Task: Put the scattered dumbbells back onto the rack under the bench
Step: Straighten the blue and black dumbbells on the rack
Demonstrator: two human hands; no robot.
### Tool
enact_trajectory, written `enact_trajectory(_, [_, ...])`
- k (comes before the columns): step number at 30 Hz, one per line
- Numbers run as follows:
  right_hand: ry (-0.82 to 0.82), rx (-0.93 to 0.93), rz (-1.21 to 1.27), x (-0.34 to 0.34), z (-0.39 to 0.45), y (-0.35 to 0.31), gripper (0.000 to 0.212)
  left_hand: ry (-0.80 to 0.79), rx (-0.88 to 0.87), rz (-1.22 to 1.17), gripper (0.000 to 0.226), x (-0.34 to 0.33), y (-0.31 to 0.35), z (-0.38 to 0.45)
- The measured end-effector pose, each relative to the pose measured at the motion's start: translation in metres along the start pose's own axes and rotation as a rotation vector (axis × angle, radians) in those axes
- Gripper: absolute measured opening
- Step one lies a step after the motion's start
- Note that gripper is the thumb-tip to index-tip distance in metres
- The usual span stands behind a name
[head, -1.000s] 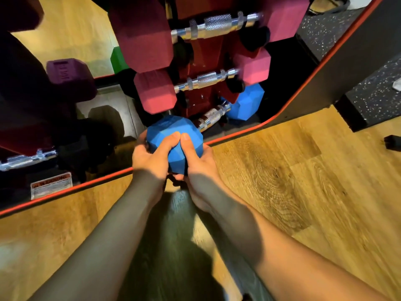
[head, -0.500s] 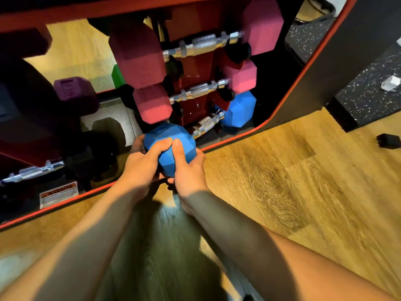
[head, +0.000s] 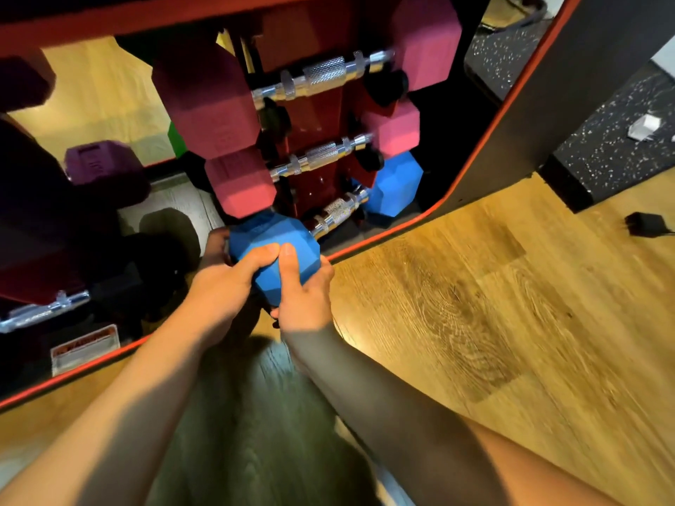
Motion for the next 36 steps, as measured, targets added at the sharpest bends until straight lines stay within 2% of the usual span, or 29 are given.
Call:
enact_trajectory(4, [-0.023,0.037,-0.033,0.002,-0.005,-0.011,0.099,-0.057,-0.014,-0.010,0.041,0.003,-0.003,0.003])
enact_trajectory(5, [-0.029,0.053,-0.036,0.003,-0.005,-0.011,0.099,-0.056,-0.021,-0.019,0.047,0.003,-0.004,0.003])
enact_trajectory(10, [-0.051,0.043,-0.065,0.002,-0.005,-0.004,0.122,-0.026,-0.092,0.077,0.061,0.003,0.001,-0.003])
enact_trajectory(14, [-0.090,0.053,-0.115,0.002,-0.006,-0.004,0.112,-0.034,-0.151,0.120,0.053,0.003,0.009,-0.002])
enact_trajectory(17, [-0.231,0.055,-0.222,0.008,-0.003,-0.006,0.106,-0.030,-0.214,0.254,0.057,0.012,0.018,0.001])
enact_trajectory(18, [-0.289,0.054,-0.241,0.008,-0.001,-0.010,0.097,-0.041,-0.242,0.323,0.059,0.015,0.025,0.004])
enact_trajectory(21, [-0.356,-0.014,-0.187,-0.002,0.006,-0.019,0.051,-0.109,-0.271,0.472,0.068,0.029,0.042,0.017])
enact_trajectory(24, [-0.340,-0.075,-0.125,-0.008,0.006,-0.017,0.036,-0.151,-0.241,0.485,0.063,0.029,0.043,0.019])
enact_trajectory(29, [-0.298,-0.143,-0.061,-0.011,0.004,-0.023,0.035,-0.069,-0.270,0.343,0.062,0.027,0.023,0.021])
enact_trajectory(36, [-0.282,-0.148,-0.020,-0.011,0.003,-0.021,0.038,-0.083,-0.261,0.268,0.066,0.029,0.019,0.022])
Point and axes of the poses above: each hand's wrist, its own z-axis towards the middle knuckle, its own x-axis out of the back of the hand, y = z × x, the point moved 2 cm from there along z, towards the middle knuckle, and after that the axes turned 3 degrees about x, right-handed, at the moved point
